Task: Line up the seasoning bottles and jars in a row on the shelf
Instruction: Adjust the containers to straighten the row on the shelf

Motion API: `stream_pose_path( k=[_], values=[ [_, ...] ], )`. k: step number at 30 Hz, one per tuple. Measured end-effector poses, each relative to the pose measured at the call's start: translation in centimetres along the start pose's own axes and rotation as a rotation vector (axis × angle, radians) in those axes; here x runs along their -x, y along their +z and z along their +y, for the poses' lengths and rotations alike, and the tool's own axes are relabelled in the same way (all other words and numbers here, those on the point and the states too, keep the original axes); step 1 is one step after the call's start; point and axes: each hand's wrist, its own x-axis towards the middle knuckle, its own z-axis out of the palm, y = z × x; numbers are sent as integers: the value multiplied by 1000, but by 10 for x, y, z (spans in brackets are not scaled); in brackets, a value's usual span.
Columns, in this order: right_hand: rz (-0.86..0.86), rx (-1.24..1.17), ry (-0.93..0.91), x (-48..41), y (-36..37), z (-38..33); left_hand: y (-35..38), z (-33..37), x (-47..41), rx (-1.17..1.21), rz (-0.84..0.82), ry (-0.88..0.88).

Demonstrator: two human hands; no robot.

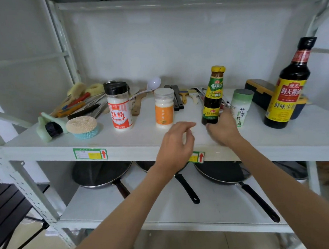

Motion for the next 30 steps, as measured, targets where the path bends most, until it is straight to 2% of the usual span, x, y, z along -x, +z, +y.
stream_pose_path(
  k=[5,8,13,18,30],
  values=[
    [-47,-123,-27,-2,-3,9,22,17,-34,-53,-169,-282],
    [-75,-151,-39,0,-4,9,30,17,-44,-55,-212,-360],
    [-148,-174,-100,2,-4,8,35,15,-33,-85,-210,-311],
    [-143,-193,-115,2,-6,9,34,12,-32,-129,-263,-227],
    [-110,-197,-113,1,-6,10,39,4,-34,-196,-367,-251]
  ],
)
